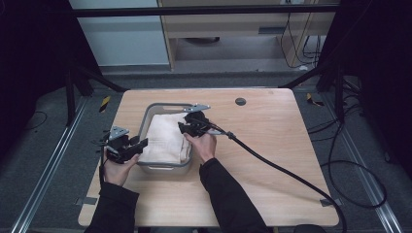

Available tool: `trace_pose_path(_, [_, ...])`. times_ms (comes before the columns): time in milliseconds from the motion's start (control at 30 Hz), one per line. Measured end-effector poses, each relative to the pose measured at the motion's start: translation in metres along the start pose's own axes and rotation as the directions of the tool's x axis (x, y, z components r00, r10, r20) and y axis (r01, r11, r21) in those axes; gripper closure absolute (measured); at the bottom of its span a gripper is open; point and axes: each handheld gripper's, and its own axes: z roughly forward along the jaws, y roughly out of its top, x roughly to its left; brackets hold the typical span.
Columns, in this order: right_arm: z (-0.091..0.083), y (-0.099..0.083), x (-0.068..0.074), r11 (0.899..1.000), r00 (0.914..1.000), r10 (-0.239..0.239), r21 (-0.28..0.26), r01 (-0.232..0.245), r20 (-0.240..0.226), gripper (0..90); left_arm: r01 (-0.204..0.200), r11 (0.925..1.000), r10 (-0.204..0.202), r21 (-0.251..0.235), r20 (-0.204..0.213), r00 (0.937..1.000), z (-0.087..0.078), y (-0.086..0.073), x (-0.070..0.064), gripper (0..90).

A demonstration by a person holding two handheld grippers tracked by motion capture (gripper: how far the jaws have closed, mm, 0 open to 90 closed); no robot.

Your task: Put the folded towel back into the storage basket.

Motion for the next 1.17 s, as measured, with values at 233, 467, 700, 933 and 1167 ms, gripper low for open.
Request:
trace_pose_path(233, [-0.027, 0.011, -0.008, 0.998, 0.9999, -0.013, -0.065, 0.013, -0.006, 43.4, -0.009, 0.9995, 0.009, -0.031, 0.000, 1.0000, -0.008, 0.001, -0.002, 52.2])
trace_pose_path(467, [-0.067, 0.011, -0.026, 0.993, 0.9998, -0.021, -0.116, 0.021, -0.003, 30.3, -0.023, 0.9970, 0.022, -0.074, -0.015, 0.9996, -0.019, 0.001, -0.003, 41.1])
trace_pose_path(700, [-0.115, -0.008, -0.052, 0.989, 0.9990, -0.030, -0.146, 0.025, -0.032, 19.1, -0.035, 0.9971, 0.036, -0.068, 0.008, 0.9993, -0.026, -0.005, -0.002, 29.6])
trace_pose_path(933, [-0.158, -0.051, -0.082, 0.991, 0.9996, -0.014, -0.134, 0.011, -0.023, 14.3, -0.020, 0.9960, 0.022, -0.087, 0.031, 0.9993, -0.037, -0.017, 0.004, 24.2])
trace_pose_path(1167, [-0.195, -0.100, -0.114, 0.994, 0.9989, 0.028, -0.108, -0.023, 0.039, 12.8, -0.014, 0.9918, 0.019, -0.127, 0.038, 0.9991, -0.056, -0.034, 0.012, 21.1])
